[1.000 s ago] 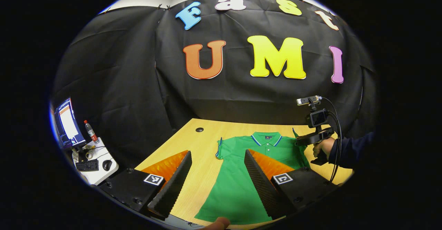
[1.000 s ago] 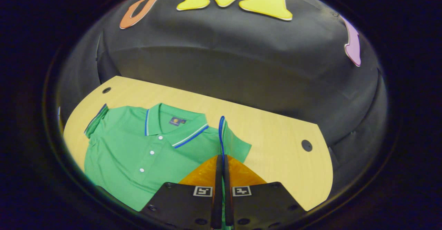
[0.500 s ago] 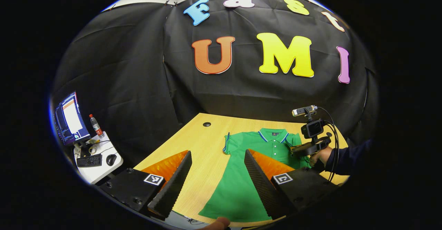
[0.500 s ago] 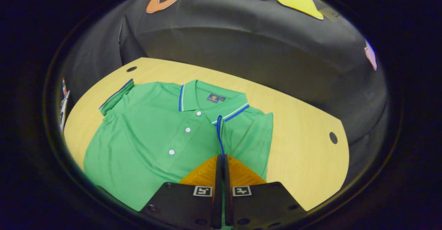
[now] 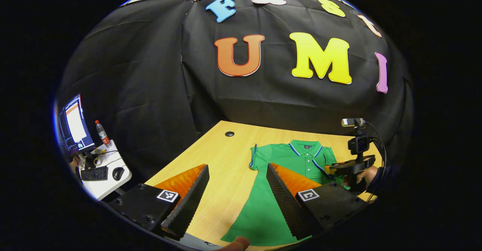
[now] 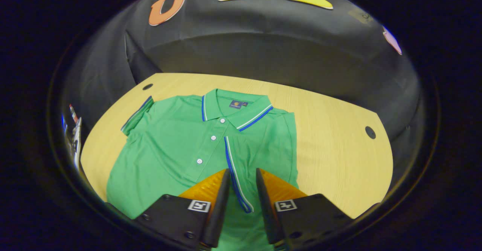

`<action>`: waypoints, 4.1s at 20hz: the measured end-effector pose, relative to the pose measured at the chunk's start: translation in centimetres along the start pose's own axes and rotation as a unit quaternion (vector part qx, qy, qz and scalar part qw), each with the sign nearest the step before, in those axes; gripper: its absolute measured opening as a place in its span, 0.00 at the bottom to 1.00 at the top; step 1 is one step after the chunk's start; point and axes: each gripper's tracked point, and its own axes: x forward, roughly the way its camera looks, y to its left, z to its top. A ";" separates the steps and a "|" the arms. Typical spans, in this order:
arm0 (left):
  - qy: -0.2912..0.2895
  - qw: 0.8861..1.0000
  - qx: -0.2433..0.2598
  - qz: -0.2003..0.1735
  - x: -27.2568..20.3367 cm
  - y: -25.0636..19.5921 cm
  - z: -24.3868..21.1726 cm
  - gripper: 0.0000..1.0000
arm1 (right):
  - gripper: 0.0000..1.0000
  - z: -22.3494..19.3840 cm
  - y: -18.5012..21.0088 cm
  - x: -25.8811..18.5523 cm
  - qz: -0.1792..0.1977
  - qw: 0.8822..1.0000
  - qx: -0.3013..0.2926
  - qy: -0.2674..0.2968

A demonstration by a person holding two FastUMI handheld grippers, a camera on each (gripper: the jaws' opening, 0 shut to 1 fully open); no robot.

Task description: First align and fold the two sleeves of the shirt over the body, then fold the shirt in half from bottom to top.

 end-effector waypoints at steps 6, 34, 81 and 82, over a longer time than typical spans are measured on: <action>0.013 0.999 -0.003 -0.044 5.3 -1.8 0.4 0.99 | 0.87 2.8 -1.0 -7.0 -0.021 0.997 0.024 -0.071; 0.172 0.976 0.063 -0.114 30.8 -6.6 -9.2 0.93 | 0.95 5.0 3.0 -43.1 -0.203 0.939 0.017 -0.276; 0.167 0.924 0.266 -0.220 26.0 -20.5 -6.1 0.04 | 0.95 1.1 -3.3 -42.8 -0.243 0.936 0.092 -0.238; 0.166 0.921 0.274 -0.223 25.7 -21.0 -6.5 0.04 | 0.95 0.8 -3.5 -42.5 -0.246 0.936 0.098 -0.232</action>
